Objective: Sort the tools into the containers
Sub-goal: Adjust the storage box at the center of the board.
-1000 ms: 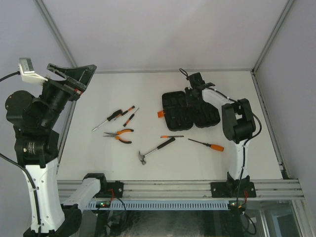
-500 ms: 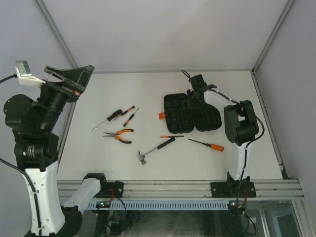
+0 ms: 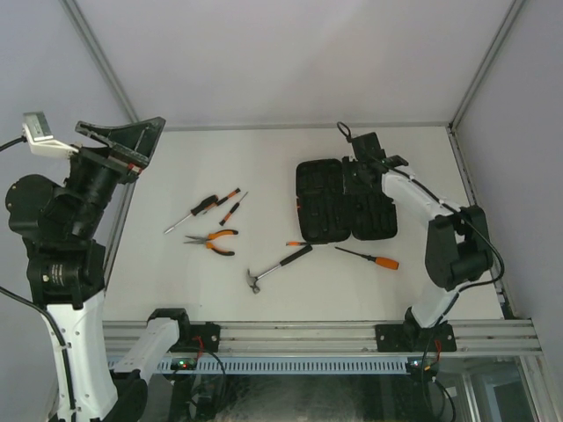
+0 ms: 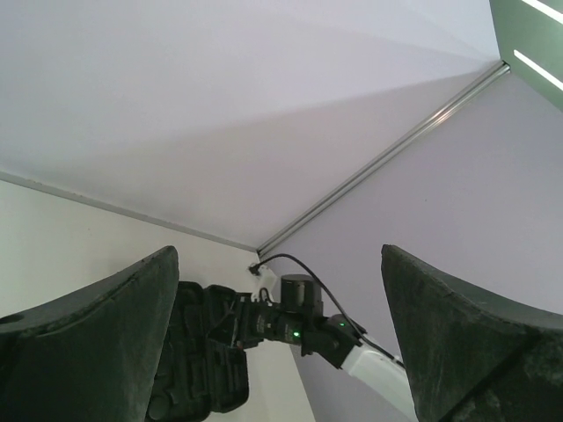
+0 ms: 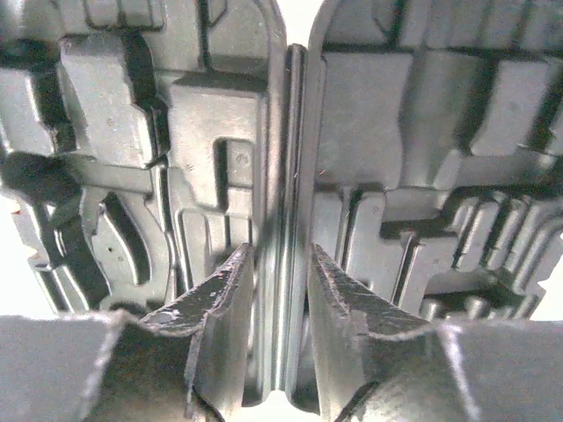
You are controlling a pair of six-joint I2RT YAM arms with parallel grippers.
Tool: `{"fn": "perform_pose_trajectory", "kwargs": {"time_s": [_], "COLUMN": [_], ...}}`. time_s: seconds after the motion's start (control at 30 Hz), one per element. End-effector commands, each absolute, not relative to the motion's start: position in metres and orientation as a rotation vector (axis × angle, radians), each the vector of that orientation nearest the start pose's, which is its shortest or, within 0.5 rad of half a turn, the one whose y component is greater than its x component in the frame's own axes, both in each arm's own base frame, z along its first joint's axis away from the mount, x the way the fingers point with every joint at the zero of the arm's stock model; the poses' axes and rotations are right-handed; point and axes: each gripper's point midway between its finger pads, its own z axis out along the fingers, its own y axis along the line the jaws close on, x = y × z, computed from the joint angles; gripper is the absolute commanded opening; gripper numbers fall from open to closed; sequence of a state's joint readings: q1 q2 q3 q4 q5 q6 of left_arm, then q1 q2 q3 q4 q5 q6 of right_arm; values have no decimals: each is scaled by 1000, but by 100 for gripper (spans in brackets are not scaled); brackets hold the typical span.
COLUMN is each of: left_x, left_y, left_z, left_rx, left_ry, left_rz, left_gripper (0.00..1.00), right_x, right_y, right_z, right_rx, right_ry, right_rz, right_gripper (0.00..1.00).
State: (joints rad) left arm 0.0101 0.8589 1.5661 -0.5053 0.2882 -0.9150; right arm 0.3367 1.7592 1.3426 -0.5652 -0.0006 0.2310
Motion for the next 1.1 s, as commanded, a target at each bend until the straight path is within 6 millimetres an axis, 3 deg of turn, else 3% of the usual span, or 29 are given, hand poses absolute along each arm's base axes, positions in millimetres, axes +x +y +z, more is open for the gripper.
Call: {"fn": "perform_pose_trajectory", "kwargs": {"time_s": [0.0, 0.13, 0.43, 0.63, 0.77, 1.07], "left_x": [233, 249, 257, 264, 264, 257], "left_y": [-81, -88, -86, -83, -80, -74], "left_z": [540, 511, 467, 409, 373, 321], "left_rx": [-381, -394, -404, -431, -451, -478], "left_ry": [1371, 1460, 1572, 1722, 1805, 1917], "left_rz": [-962, -987, -927, -861, -813, -743], "left_gripper": [100, 100, 100, 100, 100, 100], "right_x": [412, 413, 425, 419, 418, 417], "right_y": [151, 144, 152, 169, 174, 165], "right_z": [165, 162, 125, 104, 87, 61], "right_rx": [-113, -98, -122, -180, -181, -185], "right_ry": [2334, 2340, 2421, 2487, 2535, 2597], "right_rz": [248, 225, 242, 227, 196, 41], "right_gripper": [32, 32, 31, 37, 40, 43]}}
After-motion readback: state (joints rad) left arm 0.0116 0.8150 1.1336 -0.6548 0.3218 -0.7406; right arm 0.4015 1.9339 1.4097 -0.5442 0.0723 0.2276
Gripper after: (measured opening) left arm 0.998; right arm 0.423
